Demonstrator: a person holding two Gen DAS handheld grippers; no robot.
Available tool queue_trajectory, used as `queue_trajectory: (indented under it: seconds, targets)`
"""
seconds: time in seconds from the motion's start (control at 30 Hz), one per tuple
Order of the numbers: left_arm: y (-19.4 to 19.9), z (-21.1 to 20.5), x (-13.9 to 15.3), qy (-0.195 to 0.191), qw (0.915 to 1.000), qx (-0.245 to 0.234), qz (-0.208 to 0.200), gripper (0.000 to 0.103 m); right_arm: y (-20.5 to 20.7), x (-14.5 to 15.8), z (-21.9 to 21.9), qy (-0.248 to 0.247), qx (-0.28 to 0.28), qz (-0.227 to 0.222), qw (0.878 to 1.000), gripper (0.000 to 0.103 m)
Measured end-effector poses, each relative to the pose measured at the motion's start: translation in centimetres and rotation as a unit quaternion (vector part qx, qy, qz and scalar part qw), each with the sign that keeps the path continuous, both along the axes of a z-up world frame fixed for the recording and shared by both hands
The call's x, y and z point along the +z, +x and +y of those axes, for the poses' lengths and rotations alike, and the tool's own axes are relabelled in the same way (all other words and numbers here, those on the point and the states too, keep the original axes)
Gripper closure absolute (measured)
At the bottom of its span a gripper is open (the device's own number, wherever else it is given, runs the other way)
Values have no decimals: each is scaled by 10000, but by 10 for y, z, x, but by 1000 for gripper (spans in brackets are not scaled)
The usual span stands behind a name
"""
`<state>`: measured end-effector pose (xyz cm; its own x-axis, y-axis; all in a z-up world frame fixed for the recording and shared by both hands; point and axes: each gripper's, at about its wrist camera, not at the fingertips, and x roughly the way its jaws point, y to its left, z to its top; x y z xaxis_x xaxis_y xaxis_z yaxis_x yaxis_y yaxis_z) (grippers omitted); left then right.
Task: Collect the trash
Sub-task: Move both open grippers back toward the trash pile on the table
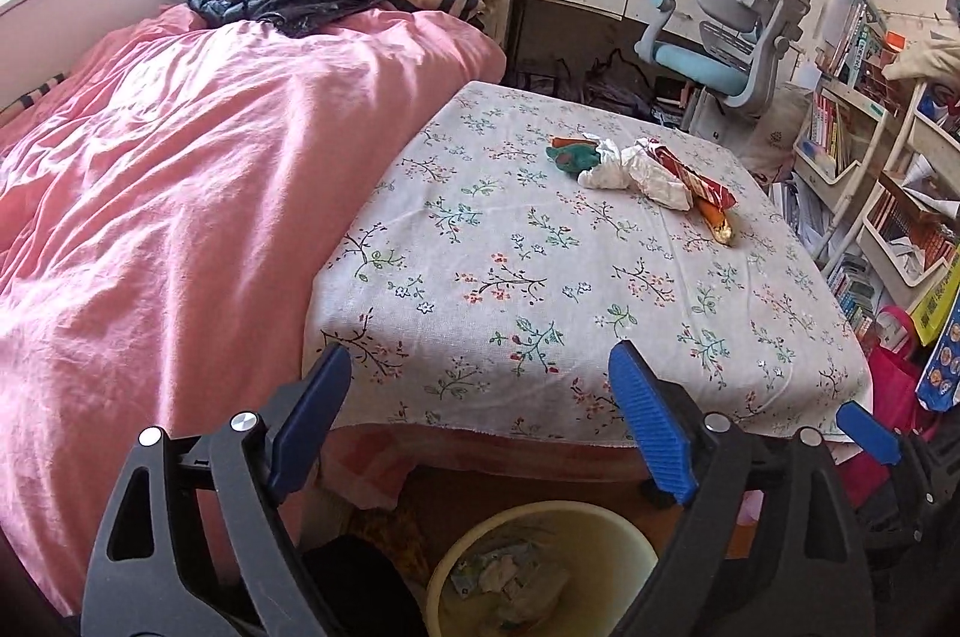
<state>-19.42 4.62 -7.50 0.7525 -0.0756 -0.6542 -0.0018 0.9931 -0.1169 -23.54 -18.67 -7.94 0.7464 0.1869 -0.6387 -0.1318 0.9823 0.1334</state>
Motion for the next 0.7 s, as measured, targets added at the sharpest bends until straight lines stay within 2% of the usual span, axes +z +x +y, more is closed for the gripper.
queue_trajectory:
  seconds: [0.53,0.7]
  targets:
    - [-2,-9,2,165,9996,3,-233,17,-2,0,-1,52,46,-30,10000,9]
    - [3,-9,8,85,9995,-54,-293,17,-2,6,-2,104,60,-124,9999,9]
